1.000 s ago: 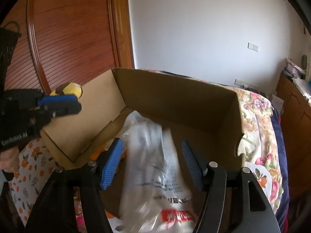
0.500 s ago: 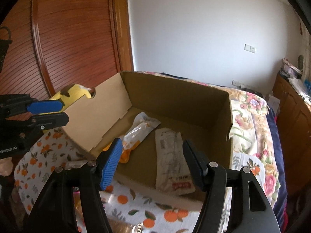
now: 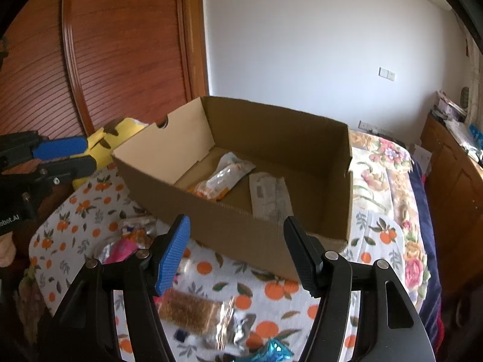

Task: Organize snacks
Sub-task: 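Withdraw both tools from the box back toward the remaining snacks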

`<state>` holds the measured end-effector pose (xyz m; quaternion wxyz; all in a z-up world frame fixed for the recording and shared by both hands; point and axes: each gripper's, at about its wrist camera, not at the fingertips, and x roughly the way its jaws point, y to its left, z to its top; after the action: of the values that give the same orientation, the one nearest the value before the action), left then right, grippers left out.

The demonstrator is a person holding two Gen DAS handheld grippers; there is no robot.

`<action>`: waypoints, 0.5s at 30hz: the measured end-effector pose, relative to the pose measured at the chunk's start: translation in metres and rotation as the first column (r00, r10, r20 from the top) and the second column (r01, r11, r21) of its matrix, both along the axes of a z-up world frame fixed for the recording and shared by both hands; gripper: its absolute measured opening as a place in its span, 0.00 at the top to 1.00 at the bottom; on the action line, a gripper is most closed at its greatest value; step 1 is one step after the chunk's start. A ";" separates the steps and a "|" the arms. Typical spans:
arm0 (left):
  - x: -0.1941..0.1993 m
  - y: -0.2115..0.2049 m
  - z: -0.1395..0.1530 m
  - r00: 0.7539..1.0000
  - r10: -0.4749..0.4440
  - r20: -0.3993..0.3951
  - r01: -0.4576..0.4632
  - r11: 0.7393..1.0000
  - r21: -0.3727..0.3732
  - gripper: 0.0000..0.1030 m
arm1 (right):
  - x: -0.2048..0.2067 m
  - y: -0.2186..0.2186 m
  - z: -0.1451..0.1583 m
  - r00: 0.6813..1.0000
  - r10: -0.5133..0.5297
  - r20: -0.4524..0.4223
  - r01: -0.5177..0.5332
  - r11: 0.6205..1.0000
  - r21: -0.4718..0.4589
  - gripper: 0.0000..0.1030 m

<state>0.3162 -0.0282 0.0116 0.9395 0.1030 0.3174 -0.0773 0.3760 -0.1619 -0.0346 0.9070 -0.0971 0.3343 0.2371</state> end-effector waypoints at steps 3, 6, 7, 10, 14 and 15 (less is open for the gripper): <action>-0.009 0.000 -0.003 1.000 -0.026 -0.007 0.026 1.000 -0.017 0.68 | -0.008 -0.003 -0.003 1.000 -0.004 -0.008 0.004 1.000 -0.005 0.36; -0.015 0.001 -0.008 0.998 -0.061 -0.024 0.059 0.997 -0.049 0.67 | -0.017 -0.008 -0.007 1.000 -0.010 -0.019 0.010 1.000 -0.004 0.36; -0.018 0.001 -0.008 0.998 -0.062 -0.022 0.061 0.997 -0.054 0.66 | -0.019 -0.009 -0.008 1.000 -0.012 -0.022 0.011 1.000 -0.004 0.36; -0.024 0.004 -0.009 0.997 -0.074 -0.008 0.073 0.995 -0.066 0.62 | -0.027 -0.013 -0.013 0.999 -0.018 -0.030 0.018 1.000 -0.003 0.36; -0.027 0.011 -0.015 0.998 -0.067 -0.014 0.065 0.995 -0.076 0.54 | -0.036 -0.019 -0.023 0.998 -0.024 -0.052 0.024 1.000 0.002 0.36; -0.028 0.014 -0.018 0.997 -0.068 -0.019 0.066 0.994 -0.087 0.50 | -0.038 -0.020 -0.025 0.998 -0.024 -0.055 0.024 1.000 0.001 0.36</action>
<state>0.2883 -0.0141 -0.0067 0.9363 0.0722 0.3206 -0.1236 0.3379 -0.1815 -0.0592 0.9004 -0.0857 0.3598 0.2289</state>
